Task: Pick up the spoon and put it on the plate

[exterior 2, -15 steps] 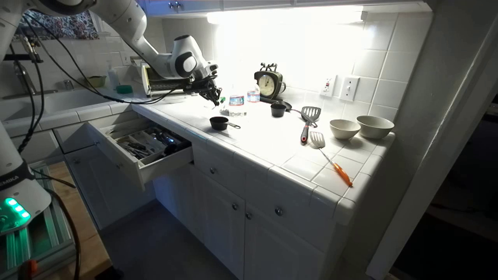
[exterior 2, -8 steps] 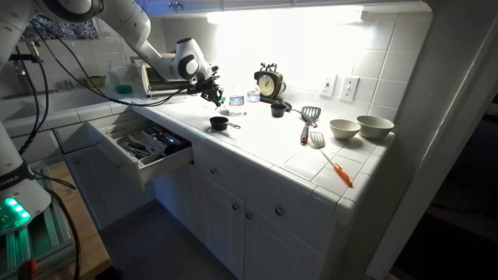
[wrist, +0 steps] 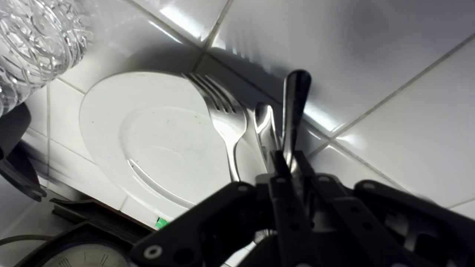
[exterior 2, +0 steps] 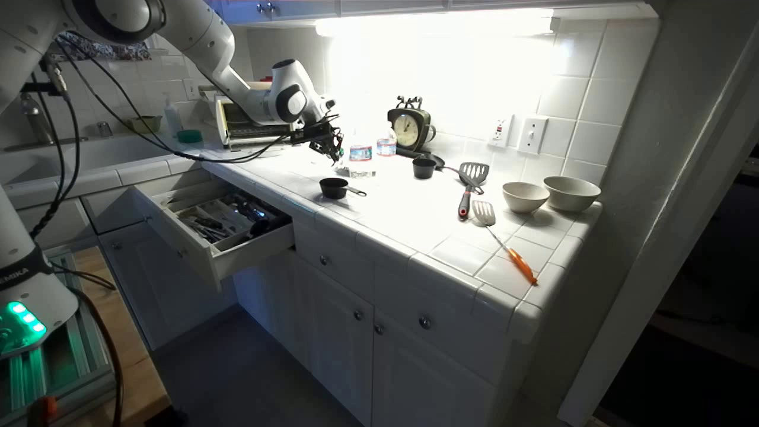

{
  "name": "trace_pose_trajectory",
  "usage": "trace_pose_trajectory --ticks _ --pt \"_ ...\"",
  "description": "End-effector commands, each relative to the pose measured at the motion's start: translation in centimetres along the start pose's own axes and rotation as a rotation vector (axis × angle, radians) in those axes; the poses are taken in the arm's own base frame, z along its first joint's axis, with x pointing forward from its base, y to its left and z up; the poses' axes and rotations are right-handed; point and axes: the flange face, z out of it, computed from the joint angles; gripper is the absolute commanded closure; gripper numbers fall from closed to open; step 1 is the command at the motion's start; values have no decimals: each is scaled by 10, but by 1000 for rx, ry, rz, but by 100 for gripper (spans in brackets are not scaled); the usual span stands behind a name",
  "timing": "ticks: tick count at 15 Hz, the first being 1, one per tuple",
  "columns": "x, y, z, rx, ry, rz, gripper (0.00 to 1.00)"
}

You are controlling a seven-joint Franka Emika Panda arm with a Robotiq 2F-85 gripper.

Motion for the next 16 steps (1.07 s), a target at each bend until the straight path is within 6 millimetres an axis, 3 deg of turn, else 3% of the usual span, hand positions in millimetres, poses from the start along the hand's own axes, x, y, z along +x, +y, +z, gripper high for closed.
trace_pose_trajectory --ticks 1,16 --pt "10 3 10 -7 16 -67 98" --pt "18 5 31 -40 9 -196 98"
